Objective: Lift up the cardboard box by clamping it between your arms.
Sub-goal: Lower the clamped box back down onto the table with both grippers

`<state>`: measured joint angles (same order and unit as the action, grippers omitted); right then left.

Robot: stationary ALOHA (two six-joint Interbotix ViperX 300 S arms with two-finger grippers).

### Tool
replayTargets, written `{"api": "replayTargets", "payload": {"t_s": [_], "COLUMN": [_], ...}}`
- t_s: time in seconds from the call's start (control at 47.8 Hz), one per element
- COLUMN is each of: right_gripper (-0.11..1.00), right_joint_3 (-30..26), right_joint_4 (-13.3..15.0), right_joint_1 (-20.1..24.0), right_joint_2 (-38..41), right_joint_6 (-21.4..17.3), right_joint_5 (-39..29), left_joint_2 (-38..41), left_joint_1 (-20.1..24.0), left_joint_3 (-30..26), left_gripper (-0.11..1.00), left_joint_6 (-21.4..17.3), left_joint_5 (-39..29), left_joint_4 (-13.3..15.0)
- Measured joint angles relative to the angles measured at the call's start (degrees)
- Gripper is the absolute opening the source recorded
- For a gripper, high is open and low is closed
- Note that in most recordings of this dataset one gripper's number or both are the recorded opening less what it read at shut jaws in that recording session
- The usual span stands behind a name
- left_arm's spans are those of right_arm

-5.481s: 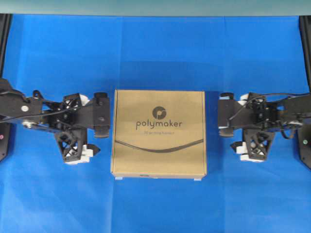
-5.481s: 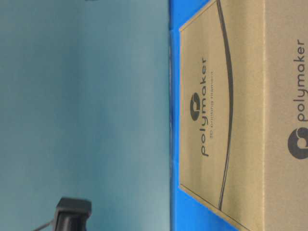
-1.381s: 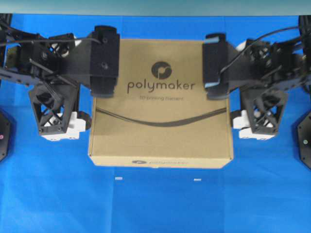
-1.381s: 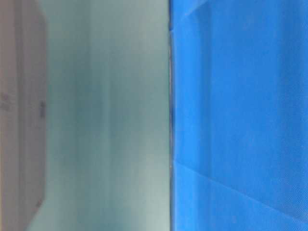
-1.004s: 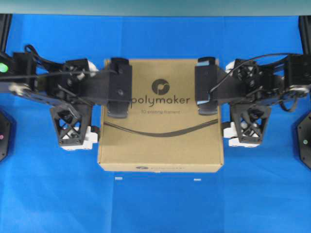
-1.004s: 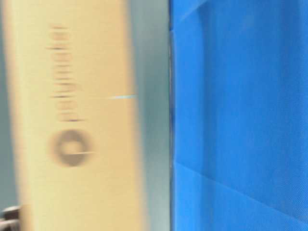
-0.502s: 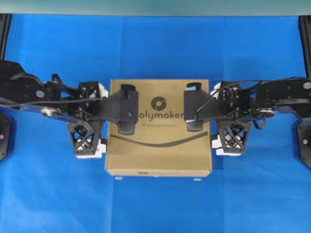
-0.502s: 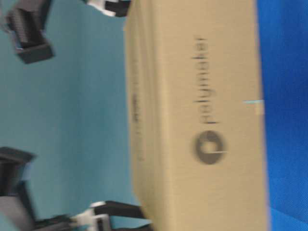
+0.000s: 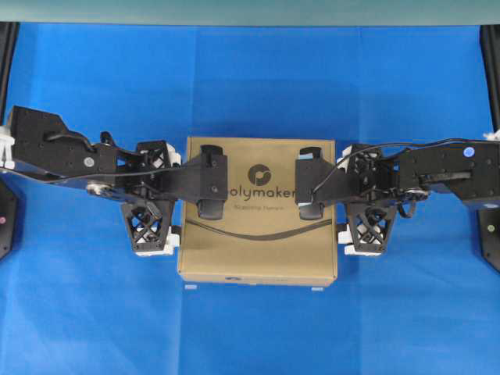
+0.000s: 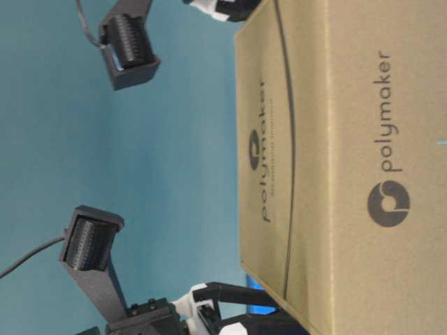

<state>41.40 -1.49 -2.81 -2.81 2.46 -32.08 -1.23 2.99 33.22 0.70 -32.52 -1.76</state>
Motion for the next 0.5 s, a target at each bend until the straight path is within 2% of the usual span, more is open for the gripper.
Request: {"api": "replayTargets", "payload": {"t_s": [0.502], "right_gripper": [1.0], "right_joint_3": [0.9], "right_joint_4": [0.0], "right_joint_1": [0.2], "right_joint_2": [4.8], "right_joint_6": [-0.1], "right_joint_5": [4.0], "left_joint_2": [3.7], "left_joint_1": [0.0], "left_joint_3": [1.7], "left_gripper": [0.88], "left_joint_6": [-0.1], "left_joint_5": [4.5], "left_joint_4": [0.0]}}
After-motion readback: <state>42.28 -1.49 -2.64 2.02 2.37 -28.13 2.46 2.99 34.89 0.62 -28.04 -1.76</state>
